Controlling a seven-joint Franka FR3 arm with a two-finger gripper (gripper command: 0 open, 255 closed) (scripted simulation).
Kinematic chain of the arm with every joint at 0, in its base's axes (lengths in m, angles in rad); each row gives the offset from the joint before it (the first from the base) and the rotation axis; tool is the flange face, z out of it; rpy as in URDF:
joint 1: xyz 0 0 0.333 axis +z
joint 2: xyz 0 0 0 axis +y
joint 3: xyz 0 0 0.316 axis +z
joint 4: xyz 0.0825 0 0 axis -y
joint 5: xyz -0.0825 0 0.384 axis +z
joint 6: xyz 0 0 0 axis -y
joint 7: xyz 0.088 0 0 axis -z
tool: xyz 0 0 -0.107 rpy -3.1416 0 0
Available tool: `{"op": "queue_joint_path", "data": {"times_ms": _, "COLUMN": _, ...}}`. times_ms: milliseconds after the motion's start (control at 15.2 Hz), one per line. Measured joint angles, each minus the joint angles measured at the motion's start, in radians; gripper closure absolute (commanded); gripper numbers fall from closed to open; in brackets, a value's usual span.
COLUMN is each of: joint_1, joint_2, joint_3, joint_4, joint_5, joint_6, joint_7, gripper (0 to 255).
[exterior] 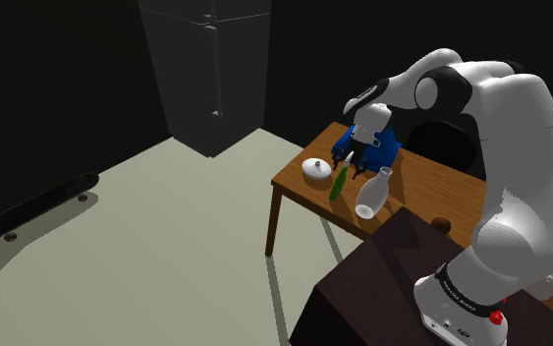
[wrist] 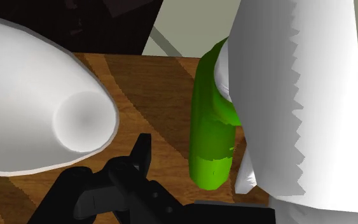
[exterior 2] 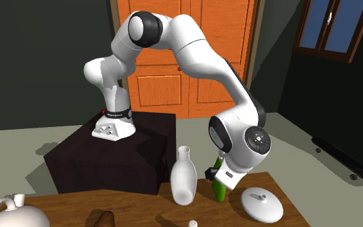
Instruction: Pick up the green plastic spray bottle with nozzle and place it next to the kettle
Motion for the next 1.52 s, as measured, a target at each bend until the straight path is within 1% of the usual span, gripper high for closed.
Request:
{"op": "queue_joint_path", "data": {"times_ms": 726, "joint_1": 0.001, "joint_2": -0.005, "joint_3": -0.001, "joint_4": -0.002, "joint_5": -0.001, "joint_6": -0.002, "joint_7": 0.001, "gripper": 255}}
{"op": "queue_joint_path", "data": {"times_ms": 1518, "joint_1": 0.014, "joint_2": -0.125, "joint_3": -0.023, "joint_4": -0.036, "joint_5": -0.032, "joint_6": -0.081, "joint_7": 0.037, "gripper": 255}}
